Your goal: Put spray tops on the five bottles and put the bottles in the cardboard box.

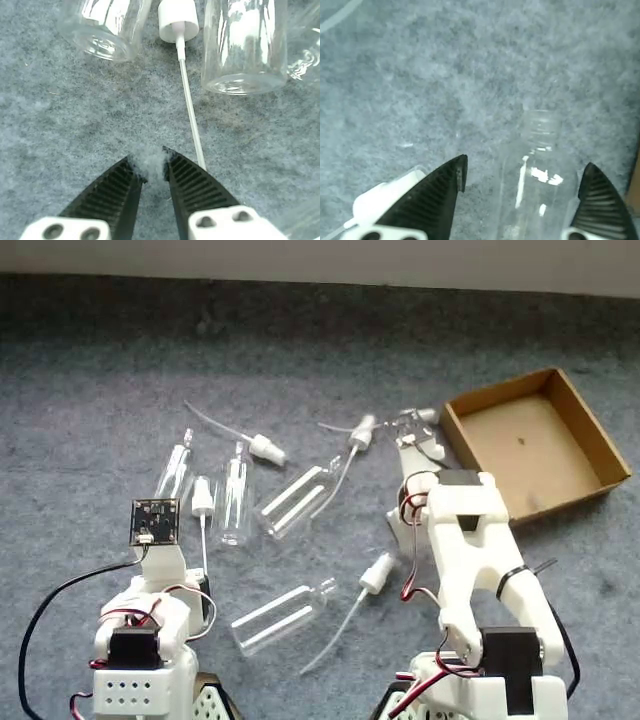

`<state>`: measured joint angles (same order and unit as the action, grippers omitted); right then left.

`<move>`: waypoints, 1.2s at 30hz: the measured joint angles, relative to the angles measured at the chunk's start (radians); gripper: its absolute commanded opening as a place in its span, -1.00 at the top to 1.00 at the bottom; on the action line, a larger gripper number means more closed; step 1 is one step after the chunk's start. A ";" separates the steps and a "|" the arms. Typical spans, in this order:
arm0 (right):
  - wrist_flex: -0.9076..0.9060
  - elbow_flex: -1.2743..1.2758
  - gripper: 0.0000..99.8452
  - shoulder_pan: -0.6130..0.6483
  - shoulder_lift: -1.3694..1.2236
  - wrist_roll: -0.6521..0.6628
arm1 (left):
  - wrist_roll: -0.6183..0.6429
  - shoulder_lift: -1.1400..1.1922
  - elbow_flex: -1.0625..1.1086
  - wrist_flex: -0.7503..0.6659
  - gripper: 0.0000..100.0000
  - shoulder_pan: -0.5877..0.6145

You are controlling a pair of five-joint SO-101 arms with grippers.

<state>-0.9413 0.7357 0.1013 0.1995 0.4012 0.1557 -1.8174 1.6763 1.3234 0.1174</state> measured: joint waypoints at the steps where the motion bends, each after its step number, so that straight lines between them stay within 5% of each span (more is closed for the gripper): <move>1: 0.006 0.000 0.36 0.000 0.000 0.000 | 0.000 0.000 0.000 0.000 0.99 0.000; 36: 0.138 0.095 0.36 -0.061 0.000 0.037 | 0.000 0.000 0.000 0.000 0.99 0.000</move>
<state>-0.8032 0.8309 0.0399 0.1995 0.4381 0.1557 -1.8174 1.6763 1.3234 0.1174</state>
